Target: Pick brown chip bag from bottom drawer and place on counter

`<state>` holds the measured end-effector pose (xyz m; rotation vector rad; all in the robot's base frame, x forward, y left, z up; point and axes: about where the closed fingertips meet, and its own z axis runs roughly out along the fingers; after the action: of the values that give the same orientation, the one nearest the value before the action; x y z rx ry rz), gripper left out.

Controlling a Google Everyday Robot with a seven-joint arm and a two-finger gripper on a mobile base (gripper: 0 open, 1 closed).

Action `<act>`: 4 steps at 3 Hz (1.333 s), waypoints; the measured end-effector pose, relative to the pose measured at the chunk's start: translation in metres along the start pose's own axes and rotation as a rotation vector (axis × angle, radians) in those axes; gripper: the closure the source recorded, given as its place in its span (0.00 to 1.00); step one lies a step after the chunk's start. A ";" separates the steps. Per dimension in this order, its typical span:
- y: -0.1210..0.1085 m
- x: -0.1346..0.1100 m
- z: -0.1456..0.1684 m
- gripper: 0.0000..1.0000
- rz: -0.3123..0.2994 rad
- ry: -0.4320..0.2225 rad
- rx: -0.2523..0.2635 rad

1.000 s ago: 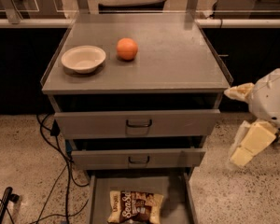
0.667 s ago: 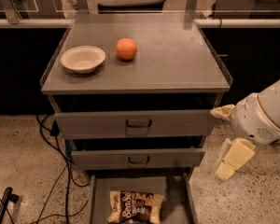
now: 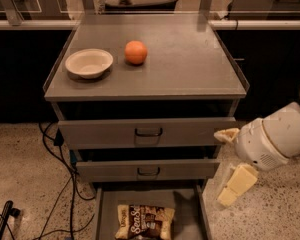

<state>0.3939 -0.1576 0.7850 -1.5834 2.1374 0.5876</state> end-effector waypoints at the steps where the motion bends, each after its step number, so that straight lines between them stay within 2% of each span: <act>1: 0.015 0.020 0.056 0.00 0.024 -0.096 -0.031; 2: 0.017 0.043 0.108 0.00 0.040 -0.143 -0.008; 3: 0.008 0.072 0.147 0.00 0.043 -0.120 0.042; 4: -0.010 0.099 0.175 0.00 0.081 -0.081 0.046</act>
Offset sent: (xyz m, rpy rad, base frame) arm -0.0210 0.0405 -0.1782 0.1918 -0.0455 -0.0918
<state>0.3903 -0.1403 0.5847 -1.4301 2.1469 0.6131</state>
